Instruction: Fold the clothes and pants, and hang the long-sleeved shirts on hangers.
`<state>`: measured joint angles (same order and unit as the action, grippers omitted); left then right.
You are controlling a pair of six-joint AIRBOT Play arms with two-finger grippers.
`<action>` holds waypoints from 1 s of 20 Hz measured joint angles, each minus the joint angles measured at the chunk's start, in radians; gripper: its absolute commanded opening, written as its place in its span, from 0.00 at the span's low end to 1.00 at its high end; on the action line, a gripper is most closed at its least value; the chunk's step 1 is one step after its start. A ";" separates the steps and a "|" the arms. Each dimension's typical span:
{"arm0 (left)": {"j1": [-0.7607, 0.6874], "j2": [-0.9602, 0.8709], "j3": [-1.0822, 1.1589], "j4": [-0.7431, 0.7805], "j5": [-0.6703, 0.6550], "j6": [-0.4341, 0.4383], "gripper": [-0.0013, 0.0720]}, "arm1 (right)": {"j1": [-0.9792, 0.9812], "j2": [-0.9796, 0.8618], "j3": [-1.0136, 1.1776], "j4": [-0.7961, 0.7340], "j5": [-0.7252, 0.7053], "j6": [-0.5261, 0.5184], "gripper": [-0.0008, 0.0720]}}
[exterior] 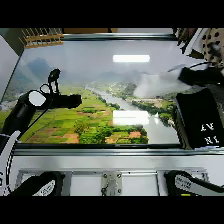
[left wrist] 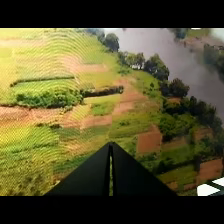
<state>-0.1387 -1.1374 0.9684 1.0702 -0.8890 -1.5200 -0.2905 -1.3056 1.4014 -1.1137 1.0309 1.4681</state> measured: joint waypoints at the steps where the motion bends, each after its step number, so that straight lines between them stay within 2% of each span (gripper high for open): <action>1: 0.000 0.000 0.000 0.000 0.000 0.000 0.03 | -0.050 0.042 0.001 -0.035 0.003 0.028 0.03; 8: 0.000 0.000 0.000 0.000 -0.005 0.000 0.03 | -0.240 0.285 -0.053 -0.279 0.087 0.198 0.03; 16: 0.000 0.000 0.000 0.000 -0.031 0.002 0.03 | -0.266 0.553 -0.450 -0.456 0.190 0.363 0.05; 17: 0.000 0.000 0.000 0.000 -0.032 0.002 0.03 | -0.266 0.581 -0.503 -0.466 0.194 0.370 0.13; 18: 0.000 0.000 0.000 0.000 -0.035 0.002 0.03 | -0.267 0.603 -0.546 -0.473 0.197 0.378 0.45; 19: 0.000 0.000 0.000 0.000 -0.035 0.002 0.03 | -0.267 0.623 -0.581 -0.480 0.204 0.385 0.88; 20: 0.000 0.000 0.000 0.000 -0.040 0.002 0.03 | -0.267 0.638 -0.603 -0.485 0.207 0.385 0.98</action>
<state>-0.1390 -1.1374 0.9684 1.0706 -0.9287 -1.5177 -0.5579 -0.6674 0.7979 -1.5986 1.2381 1.8530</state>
